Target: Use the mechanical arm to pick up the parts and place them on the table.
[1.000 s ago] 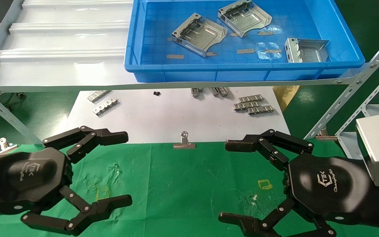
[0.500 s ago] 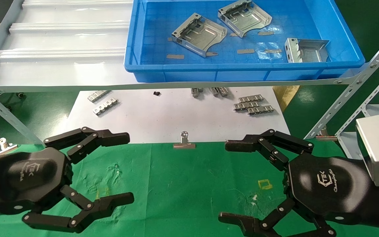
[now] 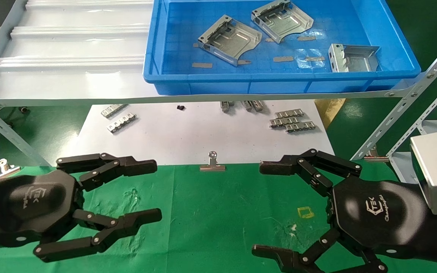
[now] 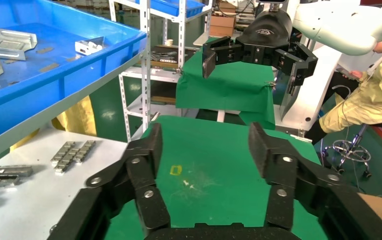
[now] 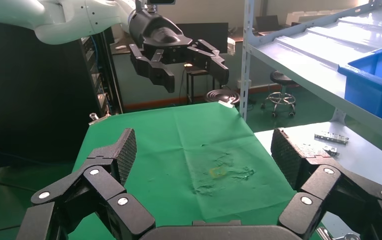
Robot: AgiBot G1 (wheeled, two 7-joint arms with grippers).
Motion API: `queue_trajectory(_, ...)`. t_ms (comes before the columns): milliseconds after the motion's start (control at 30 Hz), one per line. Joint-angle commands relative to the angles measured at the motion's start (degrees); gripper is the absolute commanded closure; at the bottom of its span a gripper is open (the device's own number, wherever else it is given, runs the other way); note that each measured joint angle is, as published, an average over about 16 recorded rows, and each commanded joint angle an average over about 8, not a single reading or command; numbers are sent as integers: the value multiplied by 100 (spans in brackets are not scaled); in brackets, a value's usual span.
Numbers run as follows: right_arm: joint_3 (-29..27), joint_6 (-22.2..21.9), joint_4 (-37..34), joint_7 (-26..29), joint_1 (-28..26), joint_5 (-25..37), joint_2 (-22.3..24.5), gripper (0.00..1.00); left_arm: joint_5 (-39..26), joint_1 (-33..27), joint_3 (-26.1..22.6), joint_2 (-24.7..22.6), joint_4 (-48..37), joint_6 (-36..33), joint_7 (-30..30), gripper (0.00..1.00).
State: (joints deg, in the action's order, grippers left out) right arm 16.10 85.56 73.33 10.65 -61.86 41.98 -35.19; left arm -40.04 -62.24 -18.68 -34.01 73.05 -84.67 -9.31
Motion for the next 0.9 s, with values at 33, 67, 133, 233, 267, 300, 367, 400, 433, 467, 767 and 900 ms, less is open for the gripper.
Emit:
queue_trajectory(33, -2, 7, 2, 1, 12, -8, 6, 0, 0, 0, 0, 0, 0, 0, 0, 100)
queue_trajectory(67, -2, 5, 2, 0, 9, -6, 5, 0, 0, 0, 0, 0, 0, 0, 0, 100)
queue_trajectory(133, 7, -31, -5, 0, -50, 31, -29, 0, 0, 0, 0, 0, 0, 0, 0, 100)
queue_trajectory(233, 58, -140, -86, 15, -308, 165, -188, 0, 0, -1, -1, 0, -1, 0, 1, 100)
queue_trajectory(267, 87, -187, -142, 23, -444, 236, -271, 0, 0, -1, -1, 0, -1, -1, 1, 100)
queue_trajectory(300, 126, -240, -221, 29, -613, 325, -375, 0, 0, -1, -1, 0, -2, -1, 1, 100)
queue_trajectory(367, 228, -356, -445, 38, -1017, 549, -626, 0, 0, -1, -1, 0, -2, -1, 1, 100)
queue_trajectory(400, 289, -412, -596, 37, -1242, 678, -767, 0, 0, -1, -2, 0, -2, -1, 1, 100)
queue_trajectory(433, 352, -477, -768, 31, -1478, 818, -914, 0, 1, -2, -2, 0, -3, -1, 1, 100)
queue_trajectory(467, 417, -544, -953, 19, -1710, 961, -1061, 0, 1, -2, -2, 0, -3, -1, 1, 100)
queue_trajectory(767, 1017, -1398, -3033, -149, -3631, 2287, -2410, 0, 1, -2, -3, 0, -3, -1, 2, 100)
queue_trajectory(900, 1278, -1831, -4027, -312, -4246, 2809, -2959, 0, 2, -2, -4, 0, -3, -1, 3, 100)
